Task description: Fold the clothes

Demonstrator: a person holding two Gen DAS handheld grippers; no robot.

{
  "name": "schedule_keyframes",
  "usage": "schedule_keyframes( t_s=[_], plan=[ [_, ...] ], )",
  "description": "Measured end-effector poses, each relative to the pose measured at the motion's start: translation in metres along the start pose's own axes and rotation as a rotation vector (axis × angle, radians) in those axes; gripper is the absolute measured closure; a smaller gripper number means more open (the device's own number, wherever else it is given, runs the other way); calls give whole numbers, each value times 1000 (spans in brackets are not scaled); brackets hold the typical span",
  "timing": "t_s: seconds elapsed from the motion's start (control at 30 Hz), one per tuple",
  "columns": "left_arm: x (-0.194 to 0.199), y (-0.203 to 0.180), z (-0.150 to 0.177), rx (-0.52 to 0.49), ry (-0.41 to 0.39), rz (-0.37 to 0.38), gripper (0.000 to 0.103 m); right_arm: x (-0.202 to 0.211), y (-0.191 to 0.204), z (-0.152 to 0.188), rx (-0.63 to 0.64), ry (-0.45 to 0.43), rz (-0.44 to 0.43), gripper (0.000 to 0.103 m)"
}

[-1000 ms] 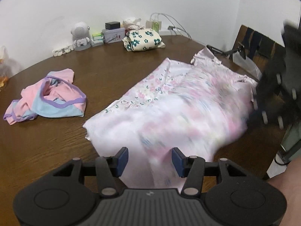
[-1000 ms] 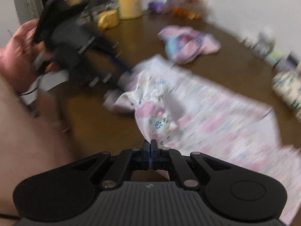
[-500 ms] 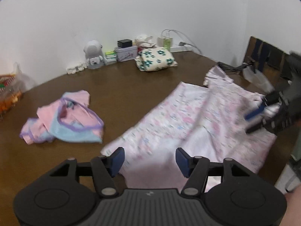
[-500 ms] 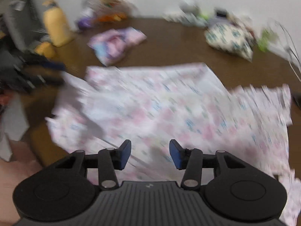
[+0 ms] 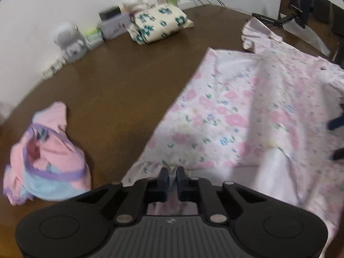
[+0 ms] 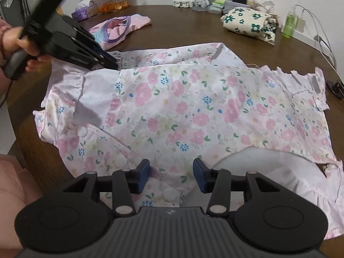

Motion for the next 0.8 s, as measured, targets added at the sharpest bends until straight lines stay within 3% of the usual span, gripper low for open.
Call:
schedule_keyframes(
  t_s=[0.27, 0.47, 0.53, 0.67, 0.73, 0.8],
  plan=[
    [-28, 17, -29, -47, -19, -111, 98, 9, -8, 12, -86, -47, -27, 55],
    [-50, 35, -58, 4, -15, -134, 98, 14, -3, 18, -114, -59, -34, 53],
    [-52, 39, -62, 32, -10, -140, 93, 16, -1, 20, -126, -61, -42, 53],
    [-25, 48, -51, 129, -66, -78, 85, 37, -12, 22, -167, -140, 22, 52],
    [2, 39, -38, 120, -118, -26, 76, 49, -29, 22, -217, -170, 88, 52],
    [27, 25, -22, 98, -153, 45, 73, 57, -47, 24, -269, -191, 162, 52]
  ],
)
Point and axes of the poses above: each gripper's, at about its wrist camera, not at the fingertips, and x roughly against the way its jaws point, y to its left, z to its underside, the point moved 1 cm from there along -x, roughly the way its jaws point, and after that the axes turned 5 degrees about -z, right-handed, at the moved point
